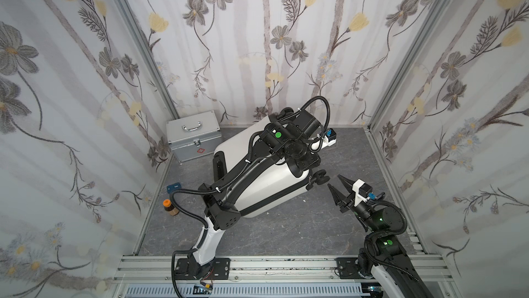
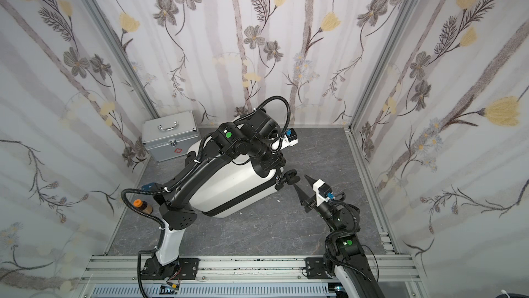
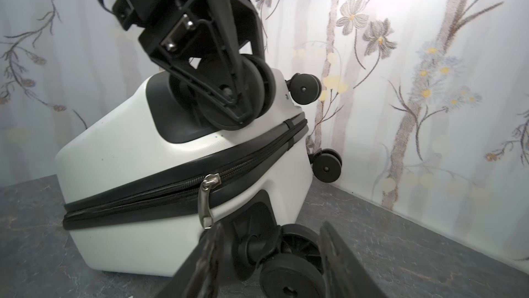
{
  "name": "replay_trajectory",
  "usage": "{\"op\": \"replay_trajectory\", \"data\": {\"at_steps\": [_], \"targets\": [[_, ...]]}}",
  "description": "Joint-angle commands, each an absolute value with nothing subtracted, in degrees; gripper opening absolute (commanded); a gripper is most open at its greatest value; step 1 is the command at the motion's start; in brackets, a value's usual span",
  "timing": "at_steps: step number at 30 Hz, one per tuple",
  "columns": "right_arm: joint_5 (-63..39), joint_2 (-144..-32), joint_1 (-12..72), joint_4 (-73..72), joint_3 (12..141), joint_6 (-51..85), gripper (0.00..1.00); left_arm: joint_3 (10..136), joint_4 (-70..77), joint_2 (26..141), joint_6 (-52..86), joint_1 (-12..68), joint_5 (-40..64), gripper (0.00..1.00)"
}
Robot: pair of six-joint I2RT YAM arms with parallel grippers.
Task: Open the suitcase zippers
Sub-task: Pick up the suitcase from the center of the board, then unzip the zipper on the suitcase.
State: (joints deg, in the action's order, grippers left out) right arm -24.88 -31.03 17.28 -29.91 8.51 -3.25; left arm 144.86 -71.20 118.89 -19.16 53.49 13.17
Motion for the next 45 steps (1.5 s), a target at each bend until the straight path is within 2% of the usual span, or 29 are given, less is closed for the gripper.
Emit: {"op": "replay_trajectory", "data": {"at_steps": [1, 7, 13, 21, 29, 32, 35, 36, 41, 45], "targets": [[-17.3, -34.0, 23.2, -31.9, 9.4, -15.0, 0.52, 145.4, -65.6, 118.4, -17.7, 53.4, 15.0, 0.05], [-7.8, -41.1, 34.1, -36.6, 10.5, -17.4, 0.5, 145.4, -65.5, 118.6, -17.7, 53.3, 15.2, 0.07], [1.4, -47.9, 40.4, -40.9, 11.4, -17.3, 0.49, 145.5, -65.5, 119.0, -17.3, 53.2, 15.9, 0.07], [4.5, -53.5, 43.1, -43.3, 13.6, -17.6, 0.4, 145.5, -65.7, 119.2, -16.8, 53.2, 17.4, 0.08], [9.2, -54.7, 43.9, -42.0, 14.2, -16.9, 0.22, 145.5, -66.1, 119.3, -16.4, 53.2, 18.0, 0.08], [12.0, -55.8, 43.9, -39.7, 15.6, -15.9, 0.21, 145.5, -66.3, 119.4, -16.2, 53.2, 18.7, 0.08], [13.1, -57.5, 43.9, -37.1, 17.5, -14.6, 0.28, 145.5, -66.4, 119.3, -16.0, 53.3, 19.0, 0.09], [13.4, -58.1, 43.9, -36.7, 17.9, -14.4, 0.27, 145.5, -66.4, 119.2, -15.9, 53.3, 19.1, 0.09], [17.2, -58.7, 43.9, -37.0, 18.1, -13.7, 0.06, 145.5, -67.2, 119.0, -16.2, 53.3, 19.4, 0.09], [16.1, -57.0, 42.6, -35.2, 18.5, -14.9, 0.0, 145.4, -69.0, 118.9, -17.4, 53.3, 19.5, 0.09]]}}
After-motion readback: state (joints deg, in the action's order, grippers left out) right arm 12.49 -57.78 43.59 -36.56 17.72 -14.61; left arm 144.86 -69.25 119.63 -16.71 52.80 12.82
